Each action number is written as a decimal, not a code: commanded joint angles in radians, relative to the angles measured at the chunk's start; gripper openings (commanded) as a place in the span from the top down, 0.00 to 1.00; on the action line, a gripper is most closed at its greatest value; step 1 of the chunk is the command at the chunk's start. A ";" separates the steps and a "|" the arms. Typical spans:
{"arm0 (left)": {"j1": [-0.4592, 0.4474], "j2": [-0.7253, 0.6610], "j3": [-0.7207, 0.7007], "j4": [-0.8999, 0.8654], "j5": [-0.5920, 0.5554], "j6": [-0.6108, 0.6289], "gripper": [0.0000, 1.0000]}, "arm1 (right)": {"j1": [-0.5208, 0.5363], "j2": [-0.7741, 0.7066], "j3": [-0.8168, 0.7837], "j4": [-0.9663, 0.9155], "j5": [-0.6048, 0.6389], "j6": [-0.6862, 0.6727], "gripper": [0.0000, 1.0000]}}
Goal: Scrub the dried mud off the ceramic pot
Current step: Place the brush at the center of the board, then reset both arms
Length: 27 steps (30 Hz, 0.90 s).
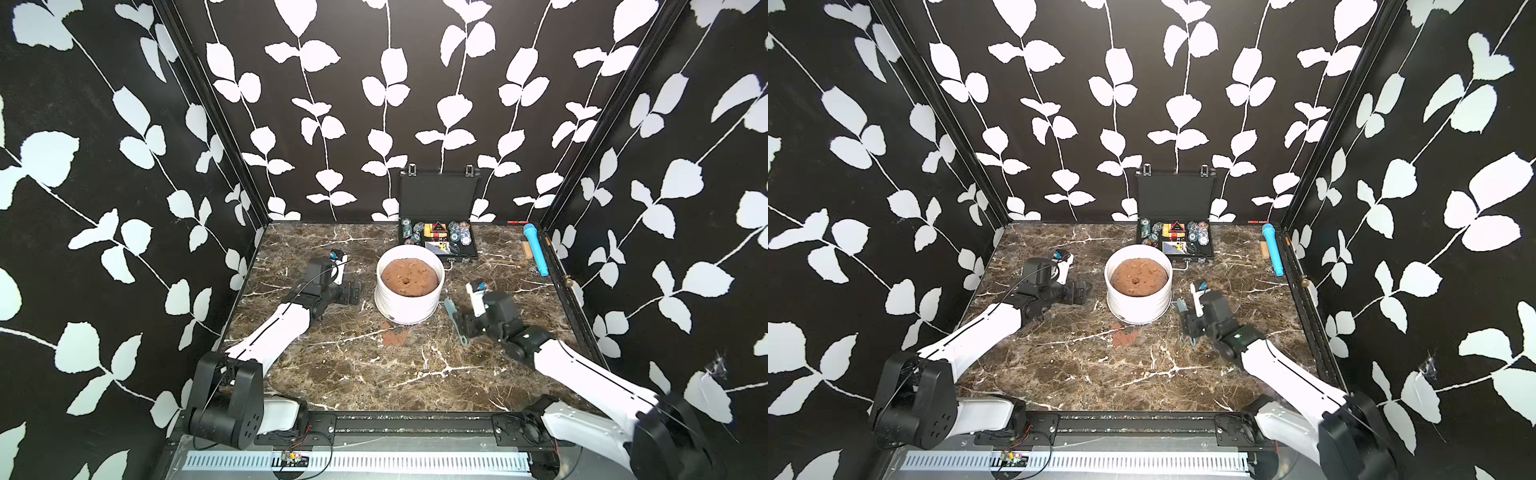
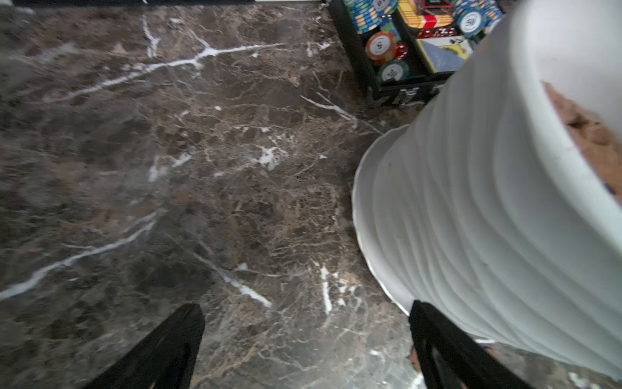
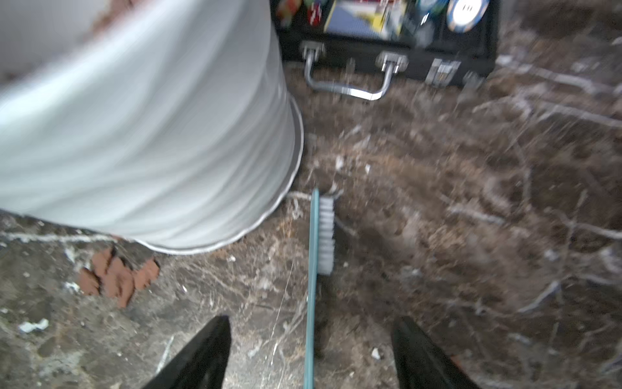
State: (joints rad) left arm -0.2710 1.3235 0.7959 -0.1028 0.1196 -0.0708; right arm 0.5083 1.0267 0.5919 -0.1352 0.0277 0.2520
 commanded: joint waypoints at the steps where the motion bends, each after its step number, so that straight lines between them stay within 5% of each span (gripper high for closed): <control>1: 0.019 -0.033 -0.001 0.038 -0.158 0.108 0.01 | -0.087 -0.090 0.033 -0.061 -0.029 -0.101 0.11; 5: 0.093 -0.016 -0.086 0.218 -0.141 0.091 0.01 | -0.309 -0.149 -0.024 0.101 -0.105 -0.098 0.05; 12: 0.151 0.006 -0.198 0.468 -0.170 0.150 0.01 | -0.557 -0.046 -0.201 0.493 -0.035 -0.097 0.01; 19: 0.181 0.126 -0.296 0.755 -0.255 0.207 0.01 | -0.574 0.274 -0.272 0.904 -0.021 -0.188 0.01; 22: 0.202 0.204 -0.318 0.872 -0.250 0.185 0.01 | -0.579 0.356 -0.206 0.912 -0.068 -0.185 0.01; 27: 0.204 0.199 -0.329 0.862 -0.267 0.176 0.01 | -0.576 0.465 -0.236 1.054 -0.093 -0.188 0.01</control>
State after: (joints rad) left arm -0.0746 1.5387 0.4702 0.6601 -0.1257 0.1051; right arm -0.0658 1.4788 0.3573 0.7654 -0.0452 0.0780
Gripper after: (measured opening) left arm 0.987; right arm 0.993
